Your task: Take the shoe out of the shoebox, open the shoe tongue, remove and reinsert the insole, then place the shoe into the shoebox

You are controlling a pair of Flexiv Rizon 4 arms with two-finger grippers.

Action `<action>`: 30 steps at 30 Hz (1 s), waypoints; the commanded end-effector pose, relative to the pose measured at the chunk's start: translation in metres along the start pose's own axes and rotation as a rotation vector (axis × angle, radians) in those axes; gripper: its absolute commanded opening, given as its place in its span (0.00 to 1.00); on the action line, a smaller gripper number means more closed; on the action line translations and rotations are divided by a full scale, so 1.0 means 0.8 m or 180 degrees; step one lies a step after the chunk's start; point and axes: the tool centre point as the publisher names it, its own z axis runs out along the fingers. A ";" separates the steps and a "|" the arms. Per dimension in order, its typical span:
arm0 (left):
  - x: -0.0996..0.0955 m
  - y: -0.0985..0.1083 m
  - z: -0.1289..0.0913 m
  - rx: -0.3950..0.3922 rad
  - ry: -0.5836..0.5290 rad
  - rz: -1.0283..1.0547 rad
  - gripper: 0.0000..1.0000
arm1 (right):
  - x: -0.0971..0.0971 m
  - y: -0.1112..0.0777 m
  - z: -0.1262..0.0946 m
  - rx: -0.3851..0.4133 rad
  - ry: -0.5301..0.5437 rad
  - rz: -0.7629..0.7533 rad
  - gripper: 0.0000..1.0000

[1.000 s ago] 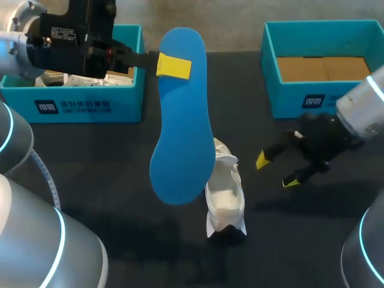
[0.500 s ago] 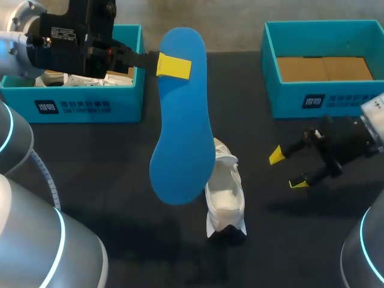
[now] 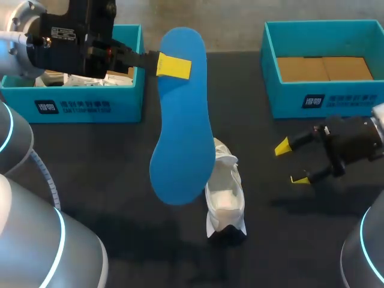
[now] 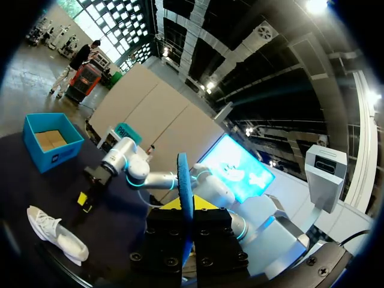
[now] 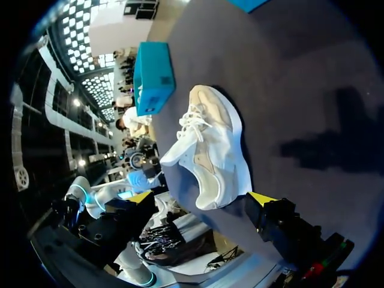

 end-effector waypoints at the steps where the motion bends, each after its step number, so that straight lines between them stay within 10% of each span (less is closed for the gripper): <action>1: 0.000 -0.002 0.001 -0.0013 -0.0005 -0.0003 0.00 | 0.005 -0.007 -0.002 -0.0015 0.0066 -0.0032 1.00; 24: 0.000 -0.002 0.001 -0.0013 -0.0005 -0.0003 0.00 | 0.029 -0.007 -0.002 0.0036 0.0652 -0.0322 1.00; 30: -0.017 -0.061 -0.025 -0.0144 -0.0111 0.0807 0.00 | 0.029 -0.007 -0.002 0.0036 0.0652 -0.0322 1.00</action>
